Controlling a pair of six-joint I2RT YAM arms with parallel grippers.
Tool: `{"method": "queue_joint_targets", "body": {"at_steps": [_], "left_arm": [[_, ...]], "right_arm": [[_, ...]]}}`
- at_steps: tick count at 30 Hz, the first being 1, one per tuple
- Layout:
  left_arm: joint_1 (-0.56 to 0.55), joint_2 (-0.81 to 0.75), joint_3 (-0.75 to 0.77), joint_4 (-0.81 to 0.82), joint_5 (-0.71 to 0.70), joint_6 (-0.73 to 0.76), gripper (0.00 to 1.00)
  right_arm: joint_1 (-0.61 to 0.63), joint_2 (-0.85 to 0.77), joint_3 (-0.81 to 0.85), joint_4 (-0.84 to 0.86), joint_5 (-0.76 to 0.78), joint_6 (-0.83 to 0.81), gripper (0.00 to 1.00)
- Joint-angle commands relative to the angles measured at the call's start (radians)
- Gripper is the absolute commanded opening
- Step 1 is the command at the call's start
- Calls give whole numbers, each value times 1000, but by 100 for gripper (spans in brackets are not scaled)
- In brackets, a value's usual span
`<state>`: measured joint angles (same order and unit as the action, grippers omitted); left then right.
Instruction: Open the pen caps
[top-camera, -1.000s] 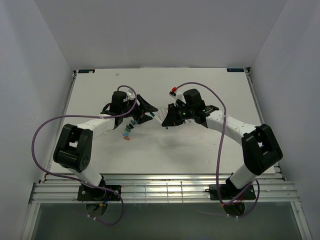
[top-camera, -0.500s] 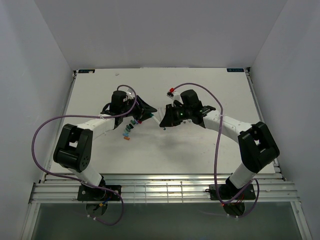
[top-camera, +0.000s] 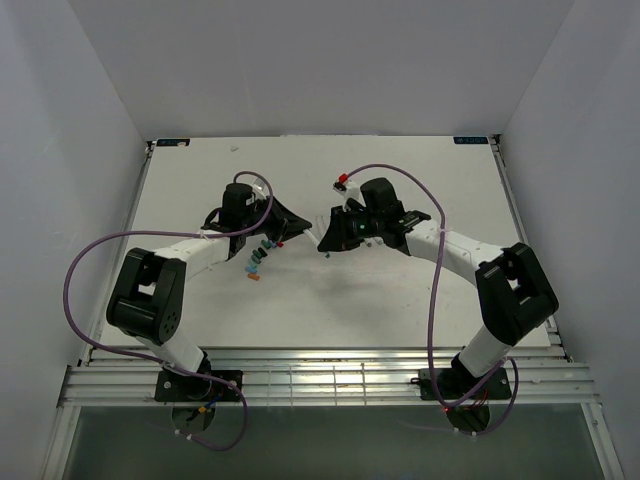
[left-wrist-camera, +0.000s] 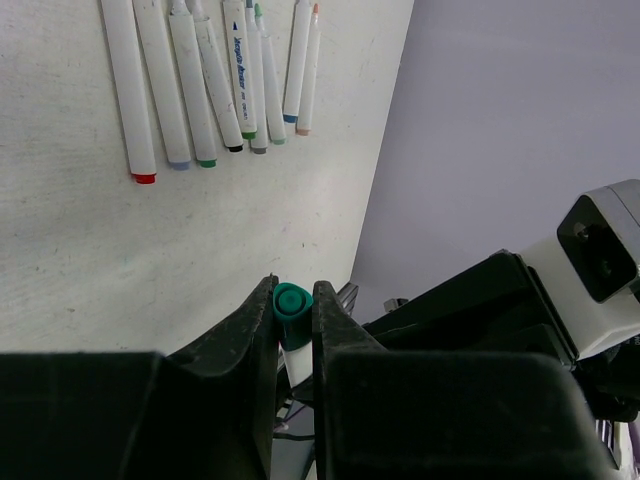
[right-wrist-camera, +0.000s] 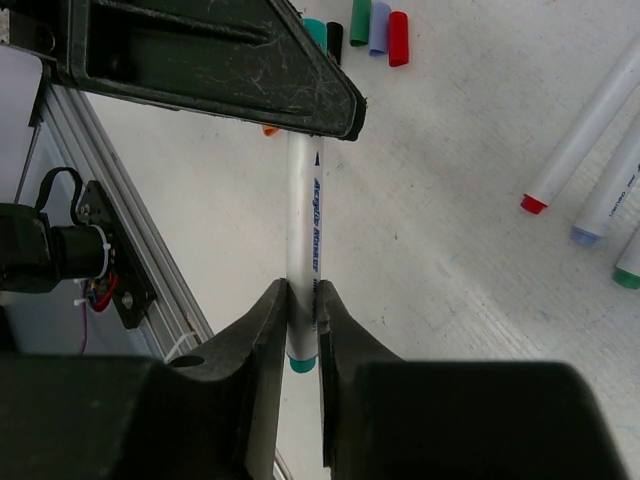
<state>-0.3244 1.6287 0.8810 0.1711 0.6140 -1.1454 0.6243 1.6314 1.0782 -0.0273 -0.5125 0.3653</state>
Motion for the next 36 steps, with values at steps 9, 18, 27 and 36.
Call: {"method": "queue_joint_targets", "body": {"at_steps": [9, 18, 27, 36], "left_arm": [[-4, -53, -10, 21, 29, 3, 0], [-4, -70, -4, 16, 23, 3, 0], [-2, -66, 13, 18, 13, 6, 0], [10, -69, 52, 5, -48, 74, 0]], "right_arm": [[5, 76, 163, -45, -37, -60, 46], [14, 148, 203, -57, -75, -49, 45], [31, 179, 219, -72, -67, -52, 16], [94, 131, 129, -118, 98, -71, 8]]}}
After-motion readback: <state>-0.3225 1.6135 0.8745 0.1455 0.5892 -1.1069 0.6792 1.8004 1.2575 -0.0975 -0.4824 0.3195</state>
